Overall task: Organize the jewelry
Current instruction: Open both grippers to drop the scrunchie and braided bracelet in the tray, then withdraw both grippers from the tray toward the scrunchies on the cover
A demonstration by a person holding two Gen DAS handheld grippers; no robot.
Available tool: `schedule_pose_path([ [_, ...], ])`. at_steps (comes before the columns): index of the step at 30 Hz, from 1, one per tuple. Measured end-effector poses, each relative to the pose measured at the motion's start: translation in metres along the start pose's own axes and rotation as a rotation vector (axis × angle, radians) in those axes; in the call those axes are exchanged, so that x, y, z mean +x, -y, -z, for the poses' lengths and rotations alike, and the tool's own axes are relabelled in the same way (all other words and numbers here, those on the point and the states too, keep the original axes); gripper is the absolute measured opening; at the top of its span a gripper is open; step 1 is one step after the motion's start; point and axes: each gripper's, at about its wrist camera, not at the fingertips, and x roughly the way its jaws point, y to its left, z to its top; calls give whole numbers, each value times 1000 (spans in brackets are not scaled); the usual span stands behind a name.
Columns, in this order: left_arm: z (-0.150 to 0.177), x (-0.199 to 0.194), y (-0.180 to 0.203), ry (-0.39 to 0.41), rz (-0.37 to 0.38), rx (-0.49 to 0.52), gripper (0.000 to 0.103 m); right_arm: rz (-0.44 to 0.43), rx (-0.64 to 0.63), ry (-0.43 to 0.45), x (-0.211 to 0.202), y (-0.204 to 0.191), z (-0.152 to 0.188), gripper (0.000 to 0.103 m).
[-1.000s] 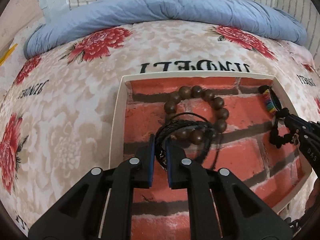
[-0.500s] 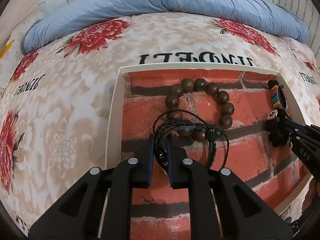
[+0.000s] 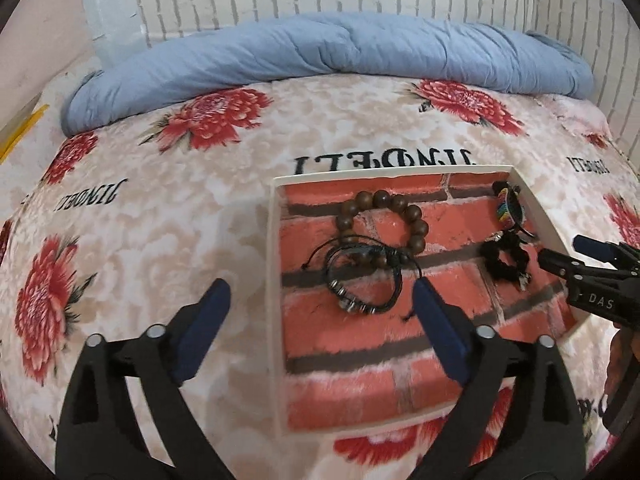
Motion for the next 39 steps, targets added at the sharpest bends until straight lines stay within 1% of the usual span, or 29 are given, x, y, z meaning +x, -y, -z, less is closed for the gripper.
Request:
schedule_pose_path([
  [2,7,-16,-8,13,-8,-9,95,0,10,27,-17,2,7,85],
  [4,15,-30,-12,27,-18,-15,98,-1,15,70,-36,2,17,89],
  [5,22,-40,-15,39,-26,-20,98,4,17,99,-47,1,24,94],
  [6,30,-49,-17,50,-29,-25,98,6,16,117,-53,0,28,95],
  [8,44,-66,-19,73,-23,-32,98,15,3,177,-74,-3,44,95],
  [10,61,-83,-20,99,-8,-36,98,21,3,208,-89,-4,58,95],
  [12,77,-97,-19,122,-9,-34,98,25,9,234,-103,-4,71,95],
  [18,124,-128,-14,156,-3,-32,98,39,19,315,-143,-8,115,95],
  [20,137,-134,-14,158,-1,-42,98,30,23,325,-154,-8,131,95],
  [22,152,-143,-14,167,-14,-38,98,25,24,333,-162,-7,143,95],
  [26,170,-155,-14,181,-37,-22,98,30,11,339,-171,-6,166,95],
  [29,177,-162,-12,182,-34,-9,98,36,4,333,-174,-1,180,95],
  [34,192,-166,-17,200,-9,-46,98,75,-5,361,-178,10,198,95],
  [39,201,-158,-16,198,-24,-41,98,100,-19,345,-170,21,210,95],
])
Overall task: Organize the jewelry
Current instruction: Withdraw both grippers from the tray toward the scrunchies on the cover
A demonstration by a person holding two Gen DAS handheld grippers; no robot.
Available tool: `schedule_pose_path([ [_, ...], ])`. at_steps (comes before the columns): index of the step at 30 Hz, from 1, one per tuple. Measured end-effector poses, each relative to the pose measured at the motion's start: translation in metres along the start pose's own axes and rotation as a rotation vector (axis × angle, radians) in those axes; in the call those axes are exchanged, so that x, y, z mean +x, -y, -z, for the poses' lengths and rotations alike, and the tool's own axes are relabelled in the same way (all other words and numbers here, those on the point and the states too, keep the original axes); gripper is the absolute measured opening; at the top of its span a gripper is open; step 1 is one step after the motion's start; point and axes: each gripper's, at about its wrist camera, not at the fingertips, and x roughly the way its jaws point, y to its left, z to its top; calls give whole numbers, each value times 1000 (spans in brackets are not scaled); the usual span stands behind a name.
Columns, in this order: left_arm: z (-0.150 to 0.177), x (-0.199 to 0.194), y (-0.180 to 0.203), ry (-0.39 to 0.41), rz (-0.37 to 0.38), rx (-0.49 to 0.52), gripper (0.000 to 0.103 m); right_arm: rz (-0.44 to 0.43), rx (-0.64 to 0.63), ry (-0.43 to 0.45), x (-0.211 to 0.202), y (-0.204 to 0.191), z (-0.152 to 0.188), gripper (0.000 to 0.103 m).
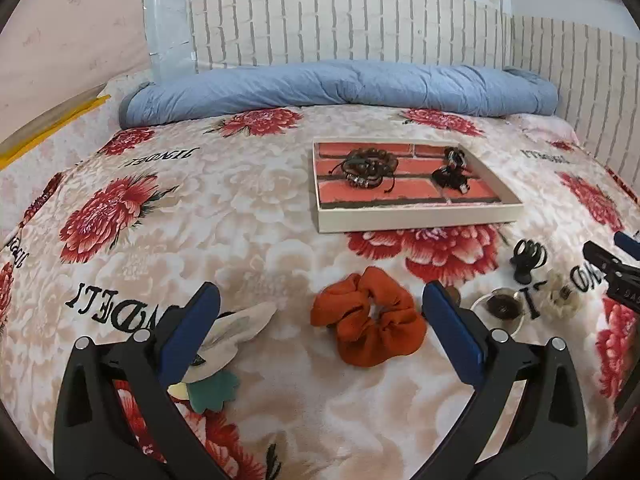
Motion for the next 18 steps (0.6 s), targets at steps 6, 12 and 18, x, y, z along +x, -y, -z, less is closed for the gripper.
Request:
schedule_pose_path([
  [6,13,24,-4,-44,2,-35,98,-8,36,-39,16,15,9,95],
  [12,16,49,-3,-103,20,-60,98,5,37,-75,25,22,15,95],
  [18,19,59,7,-119,37,-27,98,23,5,-131,37,20,22,94],
])
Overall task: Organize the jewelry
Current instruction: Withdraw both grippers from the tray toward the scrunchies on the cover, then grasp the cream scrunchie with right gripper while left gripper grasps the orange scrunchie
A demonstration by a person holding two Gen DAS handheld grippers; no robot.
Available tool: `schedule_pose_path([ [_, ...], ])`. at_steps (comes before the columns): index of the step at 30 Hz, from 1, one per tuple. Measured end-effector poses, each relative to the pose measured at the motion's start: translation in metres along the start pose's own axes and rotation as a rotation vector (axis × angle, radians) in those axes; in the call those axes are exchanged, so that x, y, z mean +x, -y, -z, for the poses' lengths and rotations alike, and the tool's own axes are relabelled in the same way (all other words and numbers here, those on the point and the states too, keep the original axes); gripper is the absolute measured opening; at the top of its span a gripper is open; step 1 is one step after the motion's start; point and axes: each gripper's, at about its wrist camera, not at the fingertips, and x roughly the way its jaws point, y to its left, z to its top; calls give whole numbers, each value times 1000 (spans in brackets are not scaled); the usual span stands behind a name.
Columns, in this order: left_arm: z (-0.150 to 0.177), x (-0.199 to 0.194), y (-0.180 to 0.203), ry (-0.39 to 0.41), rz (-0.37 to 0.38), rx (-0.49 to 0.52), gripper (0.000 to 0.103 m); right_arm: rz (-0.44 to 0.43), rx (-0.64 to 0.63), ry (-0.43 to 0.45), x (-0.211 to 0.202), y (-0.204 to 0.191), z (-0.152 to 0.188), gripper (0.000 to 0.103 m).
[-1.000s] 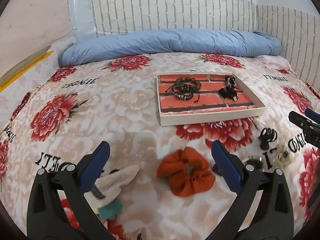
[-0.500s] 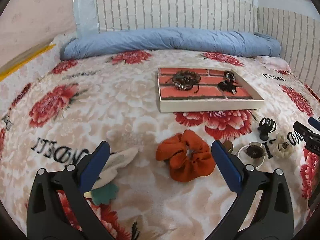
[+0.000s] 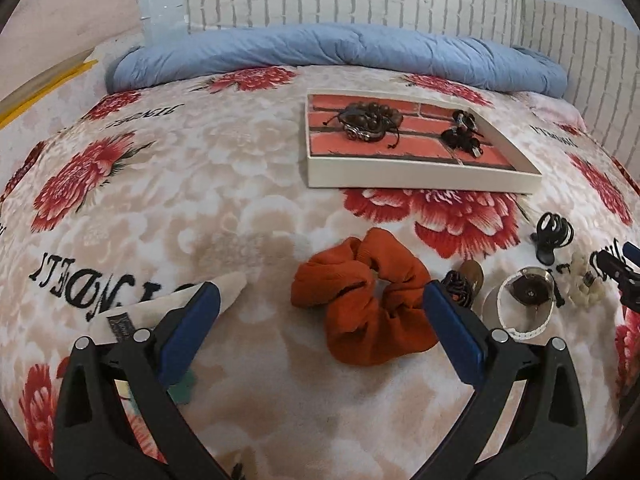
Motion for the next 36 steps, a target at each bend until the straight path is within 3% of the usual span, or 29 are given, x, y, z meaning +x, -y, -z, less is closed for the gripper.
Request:
schedule_pose_path([
  [4,0,9,2,-22,2,-1,98,8,-19,-48,13,-5,4,92],
  [13,1,33,1,-83,25,-12,88,-1,-62,-141,37,-15,8,74],
  [24,-2,44,8,-111,81,8,48,-20,-49,-162,46,-18,5,39],
  [29,-2,44,7,-113,89,4,32,-29,-40,-162,47,-17,3,32],
  [36,-2,45,4,-114,91,-21,24,-38,-28,-152,45,-15,3,24],
])
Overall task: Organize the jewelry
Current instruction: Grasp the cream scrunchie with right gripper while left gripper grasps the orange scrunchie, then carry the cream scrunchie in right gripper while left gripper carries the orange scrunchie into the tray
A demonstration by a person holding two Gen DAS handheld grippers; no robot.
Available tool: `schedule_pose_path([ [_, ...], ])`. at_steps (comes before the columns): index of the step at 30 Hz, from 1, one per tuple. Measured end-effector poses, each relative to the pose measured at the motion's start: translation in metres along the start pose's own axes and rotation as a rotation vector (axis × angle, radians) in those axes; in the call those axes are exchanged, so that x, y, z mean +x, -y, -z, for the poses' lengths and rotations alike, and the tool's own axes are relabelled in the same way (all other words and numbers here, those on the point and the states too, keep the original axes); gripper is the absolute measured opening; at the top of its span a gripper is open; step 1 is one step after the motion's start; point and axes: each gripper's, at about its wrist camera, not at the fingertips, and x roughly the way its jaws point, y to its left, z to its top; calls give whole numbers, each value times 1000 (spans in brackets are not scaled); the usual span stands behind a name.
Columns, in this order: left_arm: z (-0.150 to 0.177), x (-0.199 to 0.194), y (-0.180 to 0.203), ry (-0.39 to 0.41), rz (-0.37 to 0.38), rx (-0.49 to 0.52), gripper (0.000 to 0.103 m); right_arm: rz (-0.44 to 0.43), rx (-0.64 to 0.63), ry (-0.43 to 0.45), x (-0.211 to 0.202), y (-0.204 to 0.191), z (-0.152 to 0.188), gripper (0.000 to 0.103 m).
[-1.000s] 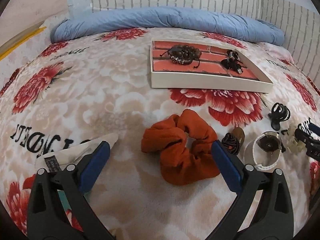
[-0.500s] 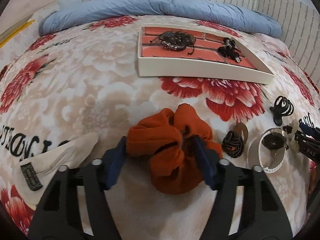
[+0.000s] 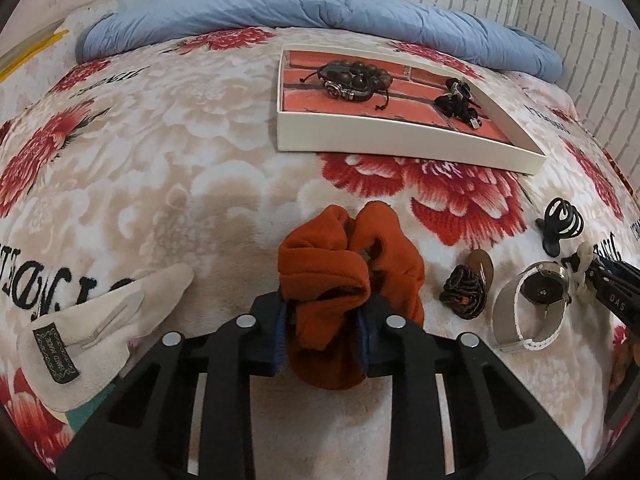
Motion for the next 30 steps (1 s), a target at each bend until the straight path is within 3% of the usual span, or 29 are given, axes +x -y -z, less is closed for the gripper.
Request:
schedule_pose_path([
  [19,3,-3,-2,22,-2,-1,19,-19,42,25,-5,9,2,21],
  [30,-31,-23,4,105,49,42,13,-38,75,144,-35,20,-40,21],
])
